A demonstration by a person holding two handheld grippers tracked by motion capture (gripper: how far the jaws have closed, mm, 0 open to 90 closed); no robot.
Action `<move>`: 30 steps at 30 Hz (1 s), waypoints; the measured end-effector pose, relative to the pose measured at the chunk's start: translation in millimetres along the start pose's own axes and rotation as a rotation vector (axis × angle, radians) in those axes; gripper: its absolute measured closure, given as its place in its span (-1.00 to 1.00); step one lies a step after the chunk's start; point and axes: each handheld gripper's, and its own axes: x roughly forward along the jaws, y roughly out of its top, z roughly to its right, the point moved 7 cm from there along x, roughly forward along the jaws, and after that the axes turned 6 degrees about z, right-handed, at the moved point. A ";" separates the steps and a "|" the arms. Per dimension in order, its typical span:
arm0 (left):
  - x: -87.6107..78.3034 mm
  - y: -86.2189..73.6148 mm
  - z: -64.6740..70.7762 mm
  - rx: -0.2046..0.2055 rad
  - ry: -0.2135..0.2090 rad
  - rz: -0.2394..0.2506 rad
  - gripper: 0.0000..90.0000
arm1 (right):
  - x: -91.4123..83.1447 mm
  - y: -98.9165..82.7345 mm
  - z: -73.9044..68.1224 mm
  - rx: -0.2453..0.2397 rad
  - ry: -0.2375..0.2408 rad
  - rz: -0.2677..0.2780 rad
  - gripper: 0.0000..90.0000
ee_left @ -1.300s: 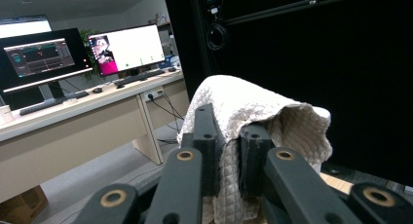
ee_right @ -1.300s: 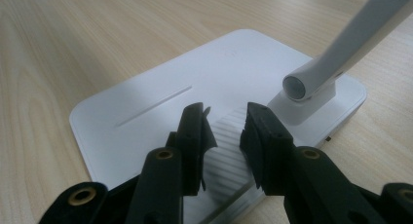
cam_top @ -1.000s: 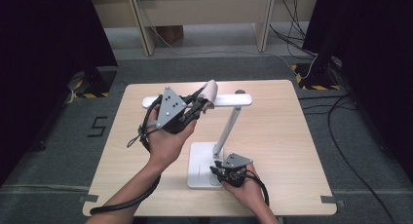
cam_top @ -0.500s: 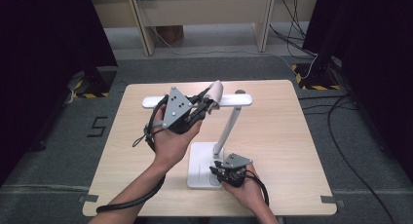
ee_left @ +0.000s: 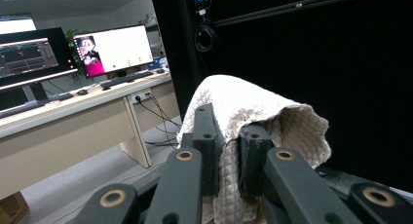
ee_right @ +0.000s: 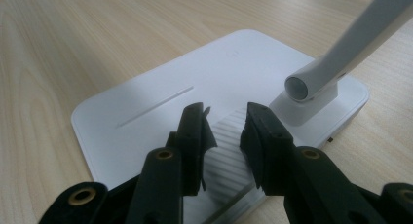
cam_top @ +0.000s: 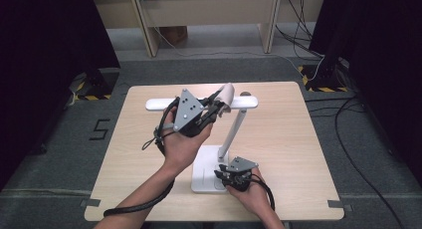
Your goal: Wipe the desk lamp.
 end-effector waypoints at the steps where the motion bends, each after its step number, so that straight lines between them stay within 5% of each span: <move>1: 0.7 0.1 0.6 0.000 -0.001 0.000 0.80 | 0.1 0.1 -0.1 0.001 0.001 0.002 0.53; 30: 24.6 1.4 21.8 -0.004 -0.050 -0.017 0.80 | 0.1 -0.1 -0.7 0.002 0.006 0.003 0.53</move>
